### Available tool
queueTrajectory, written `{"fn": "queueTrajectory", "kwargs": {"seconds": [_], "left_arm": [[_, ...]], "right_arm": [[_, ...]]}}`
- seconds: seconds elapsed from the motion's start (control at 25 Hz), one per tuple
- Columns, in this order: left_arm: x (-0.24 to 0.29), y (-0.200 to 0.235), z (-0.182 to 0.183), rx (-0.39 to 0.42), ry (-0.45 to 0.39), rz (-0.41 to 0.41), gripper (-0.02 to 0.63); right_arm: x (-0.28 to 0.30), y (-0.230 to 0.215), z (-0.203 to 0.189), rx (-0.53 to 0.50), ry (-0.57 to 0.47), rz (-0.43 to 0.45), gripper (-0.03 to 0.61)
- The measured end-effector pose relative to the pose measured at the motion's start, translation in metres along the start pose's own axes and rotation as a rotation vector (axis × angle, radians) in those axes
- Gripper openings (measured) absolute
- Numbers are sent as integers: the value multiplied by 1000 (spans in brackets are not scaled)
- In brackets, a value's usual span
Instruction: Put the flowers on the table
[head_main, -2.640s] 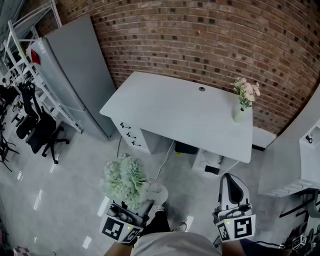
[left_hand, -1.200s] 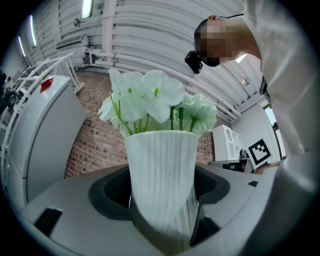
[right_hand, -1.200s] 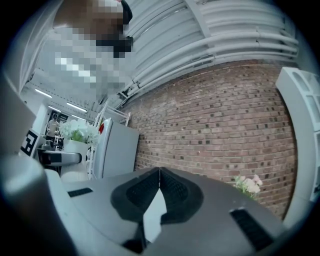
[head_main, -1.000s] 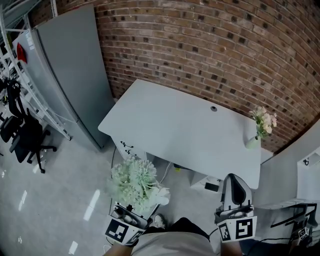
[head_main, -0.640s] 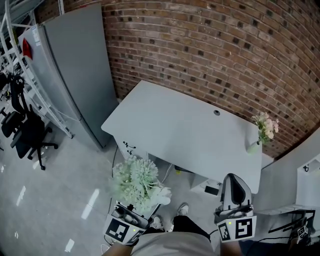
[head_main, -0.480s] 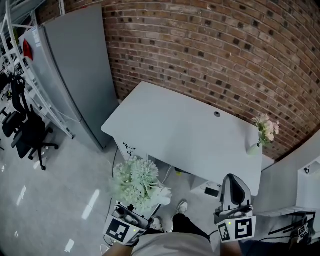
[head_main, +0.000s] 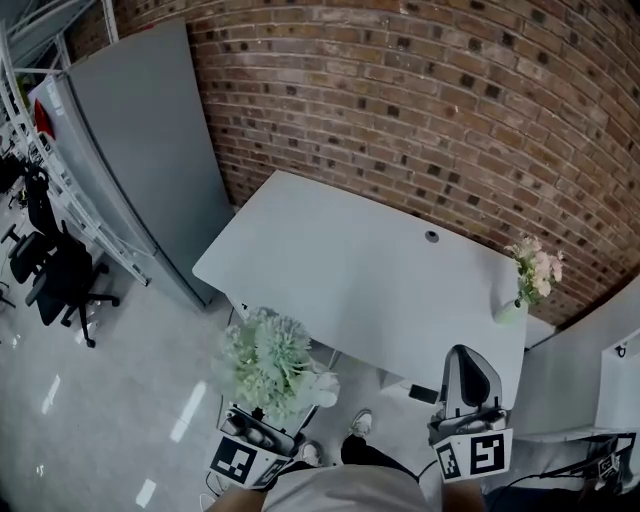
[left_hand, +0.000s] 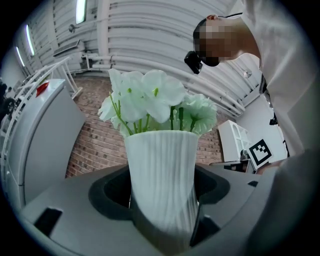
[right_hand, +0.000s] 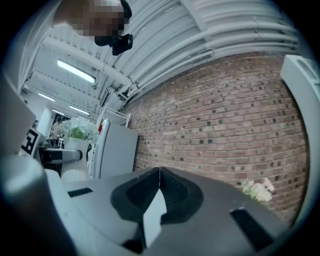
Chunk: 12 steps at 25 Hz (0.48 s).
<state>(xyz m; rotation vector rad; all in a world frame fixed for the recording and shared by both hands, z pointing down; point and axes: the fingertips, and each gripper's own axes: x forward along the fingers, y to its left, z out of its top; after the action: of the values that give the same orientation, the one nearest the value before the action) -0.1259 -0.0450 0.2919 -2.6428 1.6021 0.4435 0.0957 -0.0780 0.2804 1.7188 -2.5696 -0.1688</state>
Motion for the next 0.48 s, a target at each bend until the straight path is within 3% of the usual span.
{"fn": "queueTrajectory", "kwargs": {"seconds": [0.48], "left_arm": [[63,0,-18,45,19,-4,344]], "right_arm": [[32,-53,-20,14,15,-13,17]]}}
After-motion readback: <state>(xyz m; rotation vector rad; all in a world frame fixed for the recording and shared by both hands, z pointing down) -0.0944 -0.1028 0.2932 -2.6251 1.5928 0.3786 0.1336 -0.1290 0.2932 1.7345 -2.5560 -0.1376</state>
